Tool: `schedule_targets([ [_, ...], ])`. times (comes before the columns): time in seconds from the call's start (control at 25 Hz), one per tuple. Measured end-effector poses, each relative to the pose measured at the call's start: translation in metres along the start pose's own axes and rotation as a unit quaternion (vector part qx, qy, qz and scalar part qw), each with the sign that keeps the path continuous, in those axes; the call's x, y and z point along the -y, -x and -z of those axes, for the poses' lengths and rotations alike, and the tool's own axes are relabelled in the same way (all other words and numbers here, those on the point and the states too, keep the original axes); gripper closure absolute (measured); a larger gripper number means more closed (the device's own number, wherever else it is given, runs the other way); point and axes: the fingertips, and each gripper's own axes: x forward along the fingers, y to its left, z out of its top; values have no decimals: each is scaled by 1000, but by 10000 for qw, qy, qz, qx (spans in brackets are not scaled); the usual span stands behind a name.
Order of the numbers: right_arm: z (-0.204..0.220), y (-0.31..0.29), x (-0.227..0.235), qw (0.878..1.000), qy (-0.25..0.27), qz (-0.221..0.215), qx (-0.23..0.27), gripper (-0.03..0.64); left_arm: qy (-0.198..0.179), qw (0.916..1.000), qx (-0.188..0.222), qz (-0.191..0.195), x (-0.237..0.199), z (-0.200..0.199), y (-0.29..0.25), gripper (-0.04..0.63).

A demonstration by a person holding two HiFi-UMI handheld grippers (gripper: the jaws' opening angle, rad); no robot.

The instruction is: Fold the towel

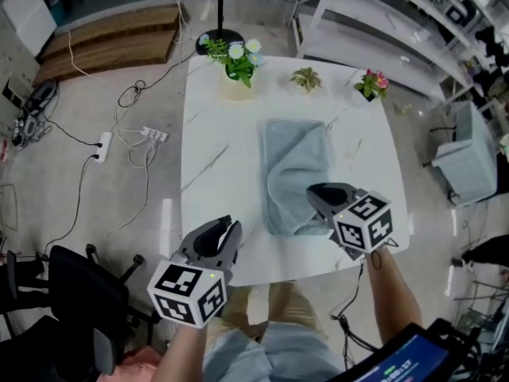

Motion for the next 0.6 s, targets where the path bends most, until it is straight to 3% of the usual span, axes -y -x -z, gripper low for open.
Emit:
schedule_targets([
  [0.12, 36, -17, 14, 9985, 11, 100, -544, 597, 30, 9999, -97, 6, -3, 9, -2, 532],
  [0.28, 48, -19, -20, 9948, -482, -634, -633, 597, 49, 9999, -155, 60, -4, 14, -4, 532],
  [0.48, 48, -33, -86, 9880, -224, -1294, -818, 597, 28, 9998, -116, 142, -1, 6, -7, 532],
  [0.6, 58, -50, -105, 9867, -50, -1284, -997, 597, 31, 9998, -119, 168, -1, 5, -9, 532],
])
